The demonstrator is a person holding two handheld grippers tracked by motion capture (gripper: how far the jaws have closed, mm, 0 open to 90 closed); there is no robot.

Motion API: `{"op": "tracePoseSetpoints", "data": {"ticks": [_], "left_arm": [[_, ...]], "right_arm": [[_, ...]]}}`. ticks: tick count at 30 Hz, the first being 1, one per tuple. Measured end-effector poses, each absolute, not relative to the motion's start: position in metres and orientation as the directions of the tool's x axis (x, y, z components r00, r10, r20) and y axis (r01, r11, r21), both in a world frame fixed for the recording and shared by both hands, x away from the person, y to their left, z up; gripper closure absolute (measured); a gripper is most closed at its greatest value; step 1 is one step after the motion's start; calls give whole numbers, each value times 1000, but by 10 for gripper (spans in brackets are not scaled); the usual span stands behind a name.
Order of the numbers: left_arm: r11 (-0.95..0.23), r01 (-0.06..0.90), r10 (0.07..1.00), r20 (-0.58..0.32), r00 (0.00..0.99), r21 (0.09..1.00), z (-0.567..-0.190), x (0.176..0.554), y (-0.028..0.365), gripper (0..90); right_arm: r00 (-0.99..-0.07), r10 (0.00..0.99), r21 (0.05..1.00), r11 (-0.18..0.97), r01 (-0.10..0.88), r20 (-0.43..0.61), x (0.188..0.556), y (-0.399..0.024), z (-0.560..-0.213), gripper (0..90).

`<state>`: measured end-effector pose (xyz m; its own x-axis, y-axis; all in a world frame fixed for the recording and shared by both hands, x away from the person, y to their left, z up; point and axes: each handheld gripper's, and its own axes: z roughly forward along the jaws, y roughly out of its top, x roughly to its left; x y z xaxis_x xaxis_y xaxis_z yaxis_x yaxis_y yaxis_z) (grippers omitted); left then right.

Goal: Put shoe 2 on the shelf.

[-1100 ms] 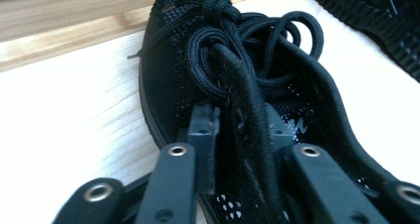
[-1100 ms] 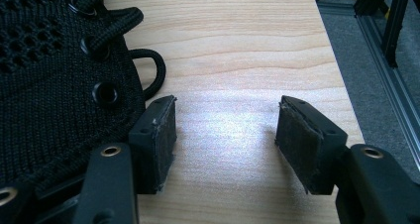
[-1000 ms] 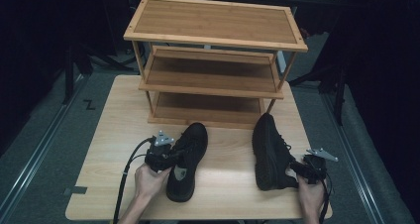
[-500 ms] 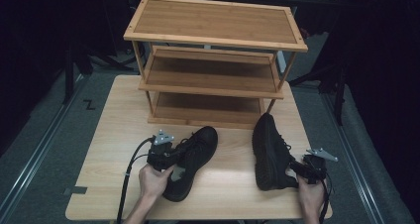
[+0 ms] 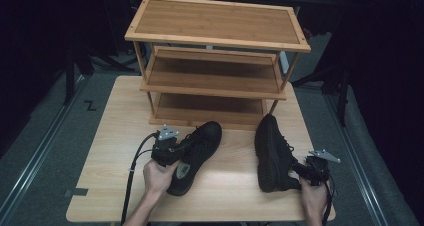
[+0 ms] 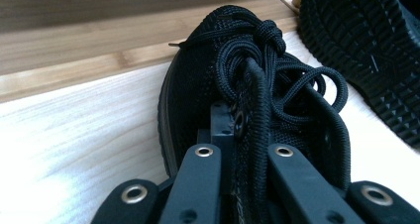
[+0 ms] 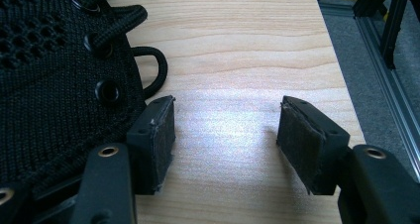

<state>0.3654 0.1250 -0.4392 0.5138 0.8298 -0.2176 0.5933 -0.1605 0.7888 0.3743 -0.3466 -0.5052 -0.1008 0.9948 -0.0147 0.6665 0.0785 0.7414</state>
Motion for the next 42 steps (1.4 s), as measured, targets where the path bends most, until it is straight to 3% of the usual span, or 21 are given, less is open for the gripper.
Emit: {"op": "tracePoseSetpoints", "data": {"ticks": [22, 42], "left_arm": [[-147, 560, 846, -190, 499, 815, -415, 407, 114, 883], [-66, 539, 895, -189, 404, 839, -419, 449, 103, 883]], "right_arm": [[-102, 995, 742, 79, 666, -15, 374, -346, -505, 393], [-107, 994, 741, 84, 666, -17, 374, -346, -505, 386]]}}
